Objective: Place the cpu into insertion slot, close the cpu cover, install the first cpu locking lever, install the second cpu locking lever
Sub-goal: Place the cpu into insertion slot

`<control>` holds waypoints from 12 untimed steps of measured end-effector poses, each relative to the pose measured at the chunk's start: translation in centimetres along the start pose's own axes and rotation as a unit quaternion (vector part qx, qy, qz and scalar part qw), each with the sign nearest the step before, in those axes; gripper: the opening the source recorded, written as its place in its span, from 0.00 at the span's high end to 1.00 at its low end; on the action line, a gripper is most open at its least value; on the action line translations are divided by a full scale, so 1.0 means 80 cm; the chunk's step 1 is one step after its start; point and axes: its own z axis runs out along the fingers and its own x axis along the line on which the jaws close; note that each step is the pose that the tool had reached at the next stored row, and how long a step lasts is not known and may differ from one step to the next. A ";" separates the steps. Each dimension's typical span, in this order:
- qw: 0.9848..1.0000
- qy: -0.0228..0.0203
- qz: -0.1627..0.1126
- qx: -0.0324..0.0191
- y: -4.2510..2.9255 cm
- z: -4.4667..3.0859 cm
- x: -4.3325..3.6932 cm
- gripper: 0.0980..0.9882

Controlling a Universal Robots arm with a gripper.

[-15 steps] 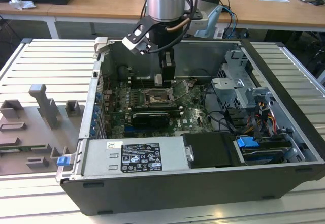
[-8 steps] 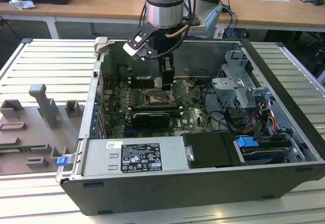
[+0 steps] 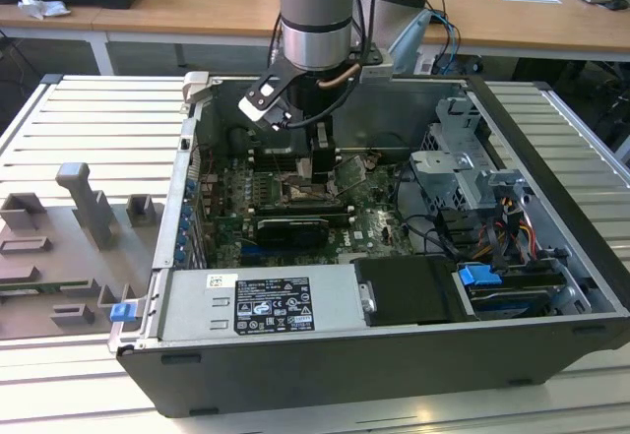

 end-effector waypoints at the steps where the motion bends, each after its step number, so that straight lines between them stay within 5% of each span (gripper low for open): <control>1: 1.000 0.000 0.000 0.000 -0.0001 0.0006 0.000 0.51; 12: 1.000 0.000 0.000 0.000 -0.0015 0.0051 0.000 0.51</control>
